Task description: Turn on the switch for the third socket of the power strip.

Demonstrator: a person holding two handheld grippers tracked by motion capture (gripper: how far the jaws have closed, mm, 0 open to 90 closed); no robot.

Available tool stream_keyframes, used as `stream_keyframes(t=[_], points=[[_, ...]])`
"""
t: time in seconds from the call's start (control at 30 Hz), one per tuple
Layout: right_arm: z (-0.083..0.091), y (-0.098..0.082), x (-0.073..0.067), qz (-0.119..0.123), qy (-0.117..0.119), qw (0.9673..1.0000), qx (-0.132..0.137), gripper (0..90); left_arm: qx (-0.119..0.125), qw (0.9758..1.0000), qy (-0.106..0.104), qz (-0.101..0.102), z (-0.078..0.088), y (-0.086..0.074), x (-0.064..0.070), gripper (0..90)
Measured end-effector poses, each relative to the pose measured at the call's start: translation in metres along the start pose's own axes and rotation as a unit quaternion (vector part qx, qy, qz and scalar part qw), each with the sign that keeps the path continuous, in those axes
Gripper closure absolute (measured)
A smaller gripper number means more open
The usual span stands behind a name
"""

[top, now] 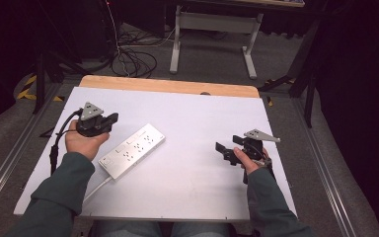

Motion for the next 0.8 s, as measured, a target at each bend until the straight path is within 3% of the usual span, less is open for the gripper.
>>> stream_keyframes(t=[0.3,0.8], points=[[-0.003,0.001,-0.002,0.002,0.003,1.0000,-0.002,15.5,0.016,0.9996,0.011,0.018,0.017,-0.008,-0.013,89.8],[-0.004,0.004,-0.003,0.000,0.008,1.0000,0.002,15.5,0.045,0.9979,0.005,0.045,0.052,-0.023,-0.021,89.7]])
Point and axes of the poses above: each handheld gripper's, and its own axes: z roughly backward along the jaws, y roughly out of its top, x roughly to its right, the point moved 2 cm from there along -z, roughly forward along the jaws, and after that the axes turned 3 degrees about y, right-handed, at the moved point
